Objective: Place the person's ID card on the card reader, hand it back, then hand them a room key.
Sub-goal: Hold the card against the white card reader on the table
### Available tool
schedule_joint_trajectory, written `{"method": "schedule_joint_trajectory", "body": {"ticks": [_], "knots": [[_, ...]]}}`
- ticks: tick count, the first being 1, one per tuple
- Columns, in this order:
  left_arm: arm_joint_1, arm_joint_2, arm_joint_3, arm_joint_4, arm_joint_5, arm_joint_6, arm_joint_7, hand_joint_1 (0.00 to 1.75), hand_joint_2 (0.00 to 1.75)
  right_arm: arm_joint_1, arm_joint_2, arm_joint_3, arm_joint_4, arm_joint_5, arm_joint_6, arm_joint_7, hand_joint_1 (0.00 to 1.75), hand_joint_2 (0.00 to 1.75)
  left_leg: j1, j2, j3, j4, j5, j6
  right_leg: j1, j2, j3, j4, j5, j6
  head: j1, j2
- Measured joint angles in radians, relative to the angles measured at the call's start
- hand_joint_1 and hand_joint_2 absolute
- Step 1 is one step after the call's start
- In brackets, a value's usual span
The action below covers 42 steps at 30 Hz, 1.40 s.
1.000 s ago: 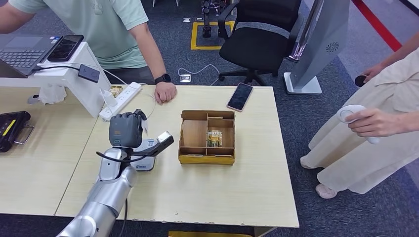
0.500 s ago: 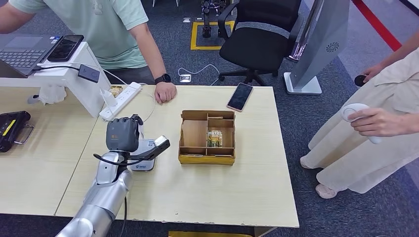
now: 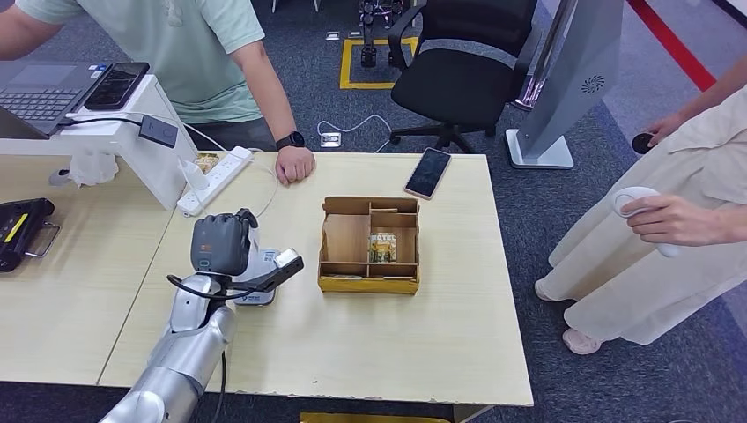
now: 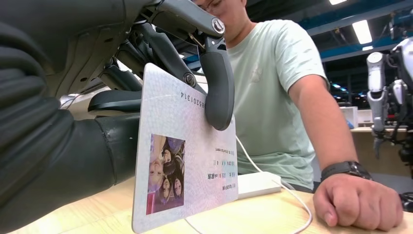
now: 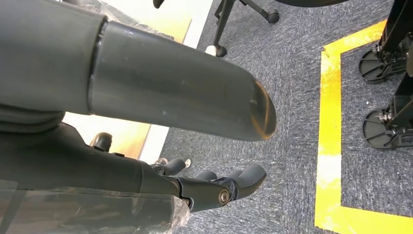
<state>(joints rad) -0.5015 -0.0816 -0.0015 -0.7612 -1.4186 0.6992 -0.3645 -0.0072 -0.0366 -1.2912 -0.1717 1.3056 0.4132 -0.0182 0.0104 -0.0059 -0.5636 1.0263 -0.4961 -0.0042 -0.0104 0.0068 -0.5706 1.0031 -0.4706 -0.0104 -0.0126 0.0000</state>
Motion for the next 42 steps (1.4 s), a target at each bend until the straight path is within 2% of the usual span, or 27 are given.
{"method": "schedule_joint_trajectory", "body": {"ticks": [19,33,42], "knots": [[0.027,-0.002,-0.043,0.077,0.048,0.000,-0.083,1.75,1.75,0.002,-0.006,-0.001,0.000,0.001,0.013,-0.005,0.00,0.00,0.000,0.000,0.000,0.000,0.000,0.000,0.000,0.000,0.000,0.000,0.000,0.000,0.000,0.000],[0.009,0.002,-0.133,0.228,0.124,0.000,-0.083,1.75,1.75,0.004,-0.013,-0.002,0.001,0.001,0.019,-0.010,0.00,0.00,0.000,0.000,0.000,0.000,0.000,0.000,0.000,0.000,0.000,0.000,0.000,0.000,0.000,0.000],[-0.006,0.006,-0.168,0.264,0.126,0.000,-0.054,1.75,1.75,0.006,-0.016,-0.002,0.001,0.002,0.027,-0.011,0.00,0.00,0.000,0.000,0.000,0.000,0.000,0.000,0.000,0.000,0.000,0.000,0.000,0.000,0.000,0.000]]}}
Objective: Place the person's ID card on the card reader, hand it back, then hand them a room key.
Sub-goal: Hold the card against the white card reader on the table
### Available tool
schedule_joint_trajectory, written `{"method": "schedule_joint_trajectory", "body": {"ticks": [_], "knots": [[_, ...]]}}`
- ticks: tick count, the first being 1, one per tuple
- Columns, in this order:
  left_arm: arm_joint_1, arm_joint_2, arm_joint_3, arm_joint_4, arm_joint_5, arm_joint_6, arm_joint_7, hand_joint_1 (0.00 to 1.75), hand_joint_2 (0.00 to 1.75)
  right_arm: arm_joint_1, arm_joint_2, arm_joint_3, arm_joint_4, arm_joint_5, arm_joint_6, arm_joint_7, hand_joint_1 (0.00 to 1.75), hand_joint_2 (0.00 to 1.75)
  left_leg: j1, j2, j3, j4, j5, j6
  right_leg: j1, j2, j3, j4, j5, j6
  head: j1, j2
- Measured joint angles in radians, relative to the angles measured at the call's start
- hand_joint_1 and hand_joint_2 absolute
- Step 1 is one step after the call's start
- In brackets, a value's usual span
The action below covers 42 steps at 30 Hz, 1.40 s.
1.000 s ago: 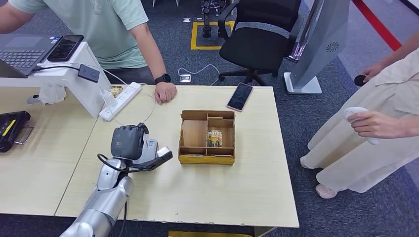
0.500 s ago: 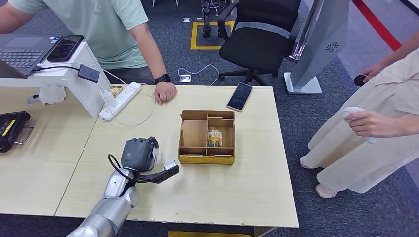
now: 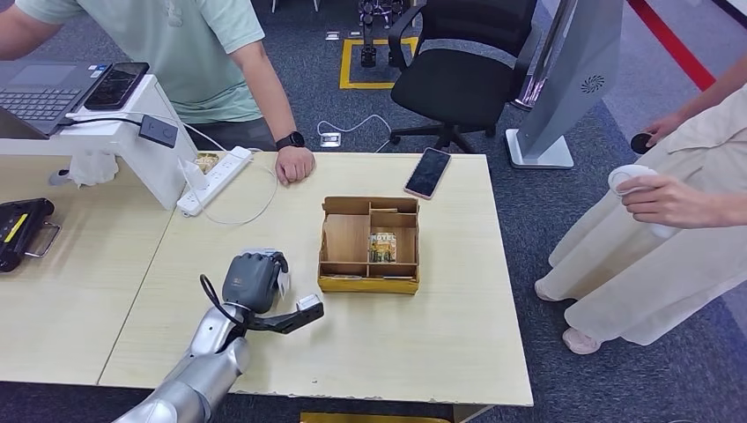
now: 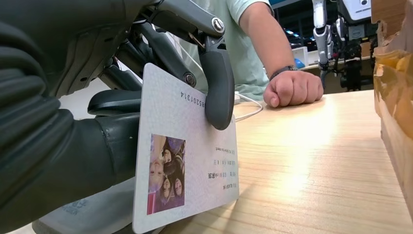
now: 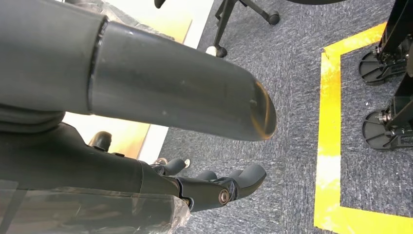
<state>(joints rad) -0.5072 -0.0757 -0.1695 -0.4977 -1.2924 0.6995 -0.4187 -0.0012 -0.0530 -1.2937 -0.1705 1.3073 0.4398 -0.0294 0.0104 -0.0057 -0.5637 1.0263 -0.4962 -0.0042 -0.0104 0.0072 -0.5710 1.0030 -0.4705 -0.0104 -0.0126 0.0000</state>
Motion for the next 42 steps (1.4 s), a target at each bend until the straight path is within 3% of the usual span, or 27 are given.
{"method": "schedule_joint_trajectory", "body": {"ticks": [9,27,42], "knots": [[-0.004,0.004,-0.014,0.000,0.000,0.000,0.023,1.75,1.75,0.003,-0.002,-0.001,0.000,0.000,0.000,0.000,0.00,0.00,0.000,0.000,0.000,0.000,0.000,0.000,0.000,0.000,0.000,0.000,0.000,0.000,0.000,0.000],[-0.005,-0.013,0.025,-0.154,0.018,0.001,-0.088,1.75,1.75,0.004,-0.003,-0.001,0.000,0.002,-0.008,-0.003,0.00,0.00,0.000,0.000,0.000,0.000,0.000,0.000,0.000,0.000,0.000,0.000,0.000,0.000,0.000,0.000],[-0.007,-0.021,0.070,-0.187,0.001,0.001,-0.112,1.75,1.75,0.003,-0.003,-0.001,0.000,0.003,-0.012,-0.003,0.00,0.00,0.000,0.000,0.000,0.000,0.000,0.000,0.000,0.000,0.000,0.000,0.000,0.000,0.000,0.000]]}}
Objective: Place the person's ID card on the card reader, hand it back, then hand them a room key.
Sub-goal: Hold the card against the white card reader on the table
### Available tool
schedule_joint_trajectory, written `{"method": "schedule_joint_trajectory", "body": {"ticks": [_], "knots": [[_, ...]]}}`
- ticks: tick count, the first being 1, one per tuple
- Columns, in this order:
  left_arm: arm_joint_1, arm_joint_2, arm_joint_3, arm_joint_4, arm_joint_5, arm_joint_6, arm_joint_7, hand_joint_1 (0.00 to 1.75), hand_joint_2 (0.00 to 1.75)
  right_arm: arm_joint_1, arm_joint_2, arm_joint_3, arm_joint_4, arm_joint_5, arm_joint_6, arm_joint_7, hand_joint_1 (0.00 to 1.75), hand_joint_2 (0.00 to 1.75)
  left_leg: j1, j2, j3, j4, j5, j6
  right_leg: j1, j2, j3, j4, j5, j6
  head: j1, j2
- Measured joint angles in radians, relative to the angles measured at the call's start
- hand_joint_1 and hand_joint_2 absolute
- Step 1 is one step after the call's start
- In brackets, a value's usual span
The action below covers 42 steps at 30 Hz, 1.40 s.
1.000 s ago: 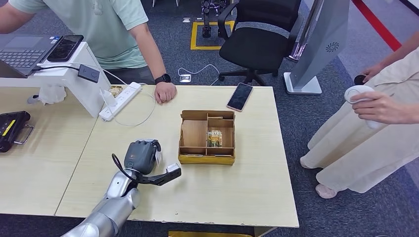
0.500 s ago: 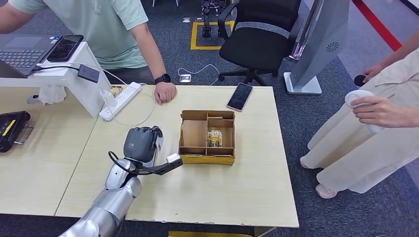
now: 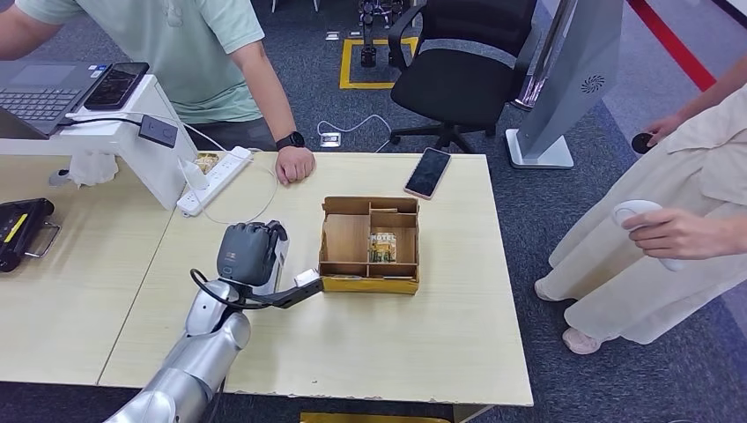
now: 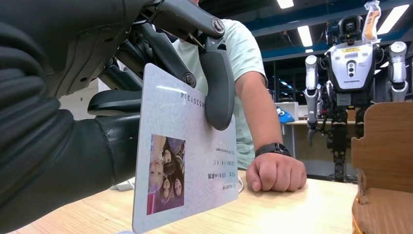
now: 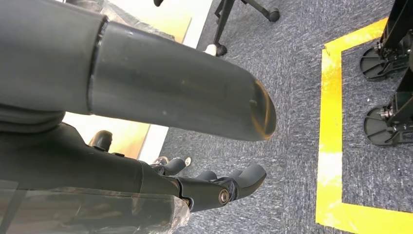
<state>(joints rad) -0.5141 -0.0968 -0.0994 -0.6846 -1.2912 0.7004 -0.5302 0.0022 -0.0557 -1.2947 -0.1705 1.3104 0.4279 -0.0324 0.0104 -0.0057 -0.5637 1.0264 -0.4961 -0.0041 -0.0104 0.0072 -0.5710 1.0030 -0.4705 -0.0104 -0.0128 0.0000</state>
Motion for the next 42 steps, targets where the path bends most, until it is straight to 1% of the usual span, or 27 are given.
{"method": "schedule_joint_trajectory", "body": {"ticks": [7,10,13,17,26,36,42], "knots": [[0.002,-0.005,0.023,-0.014,-0.006,0.000,-0.016,1.75,1.75,0.000,0.000,0.000,0.000,0.000,-0.002,0.000,0.00,0.00,0.000,0.000,0.000,0.000,0.000,0.000,0.000,0.000,0.000,0.000,0.000,0.000,0.000,0.000],[0.001,0.001,0.025,0.000,-0.025,0.000,0.042,1.75,1.75,0.000,0.000,-0.001,0.000,0.000,-0.001,0.000,0.00,0.00,0.000,0.000,0.000,0.000,0.000,0.000,0.000,0.000,0.000,0.000,0.000,0.000,0.000,0.000],[0.002,0.017,0.025,0.021,-0.037,0.000,0.092,1.75,1.75,0.001,0.000,-0.005,0.000,-0.001,0.000,0.000,0.00,0.00,0.000,0.000,0.000,0.000,0.000,0.000,0.000,0.001,0.000,0.000,0.000,0.000,0.000,0.000],[0.002,0.041,0.025,0.044,-0.045,0.000,0.119,1.75,1.75,0.001,0.000,-0.013,0.000,-0.001,-0.001,0.002,0.00,0.00,0.000,0.000,0.000,0.000,0.000,0.000,0.000,0.000,0.000,0.000,0.000,0.000,0.000,0.000],[0.003,0.076,0.025,0.103,-0.062,0.000,0.167,1.75,1.75,0.004,0.000,-0.021,0.000,-0.004,0.002,0.003,0.00,0.00,0.000,0.000,-0.001,0.000,0.000,0.000,0.000,0.000,0.000,0.000,0.000,0.000,0.000,0.000],[0.003,0.091,0.025,0.130,-0.059,0.000,0.173,1.75,1.75,0.004,0.000,-0.023,0.000,-0.004,0.006,0.003,0.00,0.00,0.000,0.000,-0.001,0.000,0.000,0.000,0.000,0.000,0.000,0.000,0.000,0.000,0.000,0.000],[0.001,0.092,0.018,0.140,-0.045,0.000,0.133,1.75,1.75,0.004,0.000,-0.023,0.000,-0.003,0.010,-0.001,0.00,0.00,0.000,0.000,0.000,0.000,0.000,0.000,0.000,0.000,0.000,0.000,0.000,0.000,0.000,0.000]]}}
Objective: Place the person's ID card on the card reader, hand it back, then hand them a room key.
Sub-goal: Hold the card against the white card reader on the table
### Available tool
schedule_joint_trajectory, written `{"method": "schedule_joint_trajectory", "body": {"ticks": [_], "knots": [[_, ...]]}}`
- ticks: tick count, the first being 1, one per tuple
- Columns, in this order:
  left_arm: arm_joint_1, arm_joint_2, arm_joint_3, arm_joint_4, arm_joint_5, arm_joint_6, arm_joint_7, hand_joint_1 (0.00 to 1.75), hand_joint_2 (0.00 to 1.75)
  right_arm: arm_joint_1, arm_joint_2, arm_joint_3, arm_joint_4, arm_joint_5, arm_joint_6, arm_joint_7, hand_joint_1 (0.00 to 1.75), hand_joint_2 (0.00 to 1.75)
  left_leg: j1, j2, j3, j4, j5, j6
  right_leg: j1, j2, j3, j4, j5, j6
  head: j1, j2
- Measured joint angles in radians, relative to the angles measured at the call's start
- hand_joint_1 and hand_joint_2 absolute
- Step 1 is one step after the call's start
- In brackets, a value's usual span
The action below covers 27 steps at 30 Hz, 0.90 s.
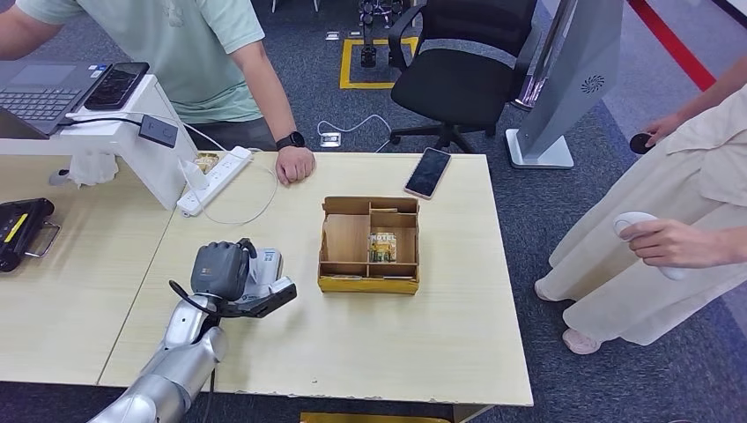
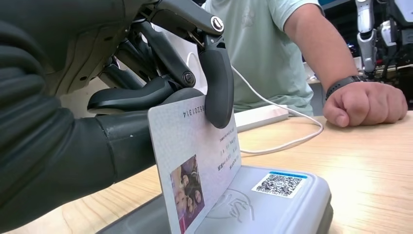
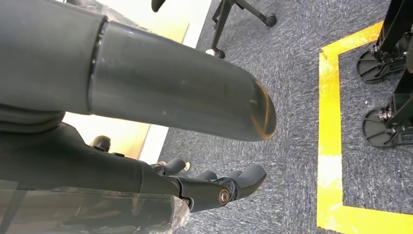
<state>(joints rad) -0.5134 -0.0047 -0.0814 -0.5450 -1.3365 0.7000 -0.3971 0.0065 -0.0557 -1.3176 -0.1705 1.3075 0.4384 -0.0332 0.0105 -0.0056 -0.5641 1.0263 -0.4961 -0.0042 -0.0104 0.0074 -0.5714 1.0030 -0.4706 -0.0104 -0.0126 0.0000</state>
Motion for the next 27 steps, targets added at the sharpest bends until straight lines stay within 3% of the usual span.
{"method": "schedule_joint_trajectory", "body": {"ticks": [14,27], "knots": [[-0.025,-0.006,-0.093,0.054,0.014,0.000,-0.019,1.75,1.75,-0.001,0.000,0.000,0.000,0.003,0.004,0.000,0.00,0.00,0.000,0.000,0.001,0.000,0.000,0.000,0.000,0.000,0.001,0.000,0.000,0.000,0.000,0.000],[-0.033,-0.006,-0.113,0.067,0.017,0.000,-0.019,1.75,1.75,-0.001,0.000,0.000,0.000,0.003,0.004,0.000,0.00,0.00,0.000,0.000,0.001,0.000,0.000,0.000,0.000,0.000,0.001,0.000,0.000,0.000,0.000,0.000]]}}
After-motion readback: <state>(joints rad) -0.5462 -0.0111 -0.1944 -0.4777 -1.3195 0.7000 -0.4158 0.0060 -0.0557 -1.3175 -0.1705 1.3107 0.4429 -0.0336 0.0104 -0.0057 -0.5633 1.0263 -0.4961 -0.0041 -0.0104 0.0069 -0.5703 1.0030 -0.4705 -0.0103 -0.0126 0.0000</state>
